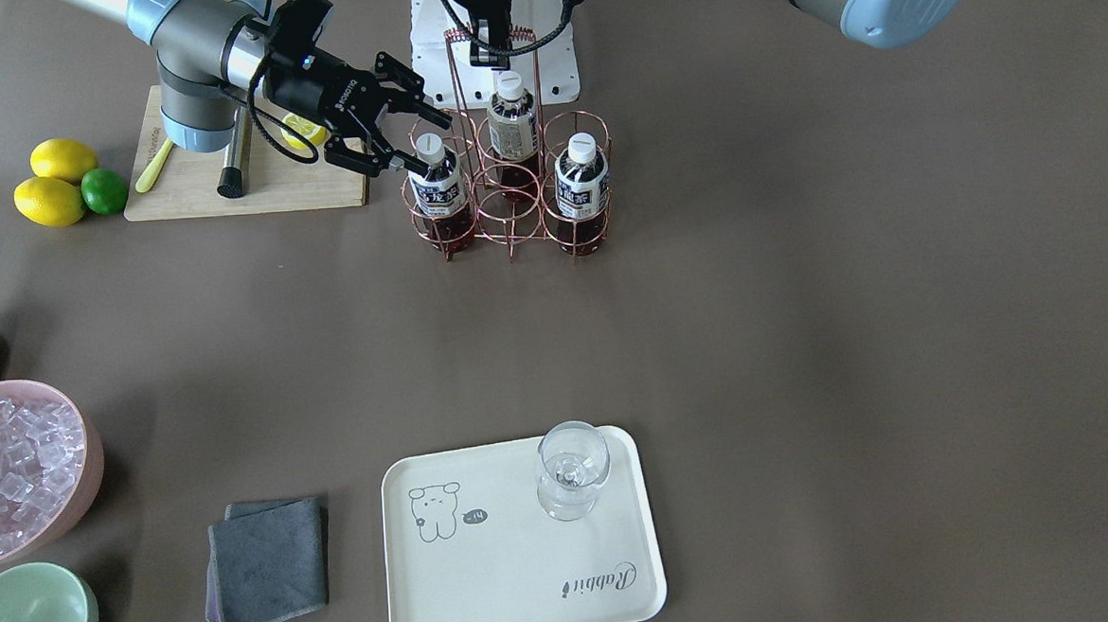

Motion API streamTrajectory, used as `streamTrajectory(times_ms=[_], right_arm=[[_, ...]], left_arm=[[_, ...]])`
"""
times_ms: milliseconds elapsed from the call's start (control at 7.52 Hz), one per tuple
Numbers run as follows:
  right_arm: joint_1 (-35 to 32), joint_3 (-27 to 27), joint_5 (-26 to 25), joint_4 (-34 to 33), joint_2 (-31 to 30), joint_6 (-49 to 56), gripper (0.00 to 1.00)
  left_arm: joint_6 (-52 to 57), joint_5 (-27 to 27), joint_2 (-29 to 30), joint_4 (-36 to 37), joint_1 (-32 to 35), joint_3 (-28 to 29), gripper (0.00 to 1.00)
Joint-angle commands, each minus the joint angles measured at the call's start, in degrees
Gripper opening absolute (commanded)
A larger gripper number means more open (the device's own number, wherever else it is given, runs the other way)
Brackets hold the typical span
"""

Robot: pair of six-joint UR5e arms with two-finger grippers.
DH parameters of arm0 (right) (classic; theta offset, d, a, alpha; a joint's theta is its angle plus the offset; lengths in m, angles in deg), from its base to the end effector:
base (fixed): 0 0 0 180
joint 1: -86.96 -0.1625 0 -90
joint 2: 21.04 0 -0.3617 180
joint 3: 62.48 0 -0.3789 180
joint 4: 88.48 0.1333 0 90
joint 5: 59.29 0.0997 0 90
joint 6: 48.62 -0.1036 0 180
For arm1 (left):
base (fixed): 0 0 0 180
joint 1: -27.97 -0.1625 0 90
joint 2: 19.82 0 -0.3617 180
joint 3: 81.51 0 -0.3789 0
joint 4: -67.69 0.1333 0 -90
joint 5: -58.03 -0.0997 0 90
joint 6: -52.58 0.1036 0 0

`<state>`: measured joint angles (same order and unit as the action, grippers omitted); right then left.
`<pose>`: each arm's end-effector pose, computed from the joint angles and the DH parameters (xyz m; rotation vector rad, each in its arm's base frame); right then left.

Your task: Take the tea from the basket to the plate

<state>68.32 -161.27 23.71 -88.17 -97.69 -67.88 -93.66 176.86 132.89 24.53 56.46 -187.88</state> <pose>-0.4190 -0.2953 0.2402 1.4563 -1.3565 -0.4748 0.4225 -0.3241 -0.0201 -0.6522 0.4479 -1.2662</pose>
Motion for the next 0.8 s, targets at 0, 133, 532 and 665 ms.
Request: streamTrajectory(times_ms=[0,133,532,665], right_arm=[[0.0,0.0,-0.03,-0.4,0.01,-0.08,0.63],[0.0,-0.09,-0.03,-0.4,0.01,-0.08,0.41],[-0.17,-0.53,-0.03,-0.4,-0.08,-0.08,0.0],[-0.34,-1.05,-0.03,-0.48,-0.08,-0.08,0.0]], left_arm=[[-0.1,0.09,-0.04,0.0,-0.01,-0.06,0.0],[-0.19,0.09,-0.04,0.09,-0.01,-0.33,0.0],[-0.19,0.0,-0.04,0.0,-0.98,-0.24,0.0],[-0.19,0.0,-0.04,0.0,-1.06,-0.33,0.0]])
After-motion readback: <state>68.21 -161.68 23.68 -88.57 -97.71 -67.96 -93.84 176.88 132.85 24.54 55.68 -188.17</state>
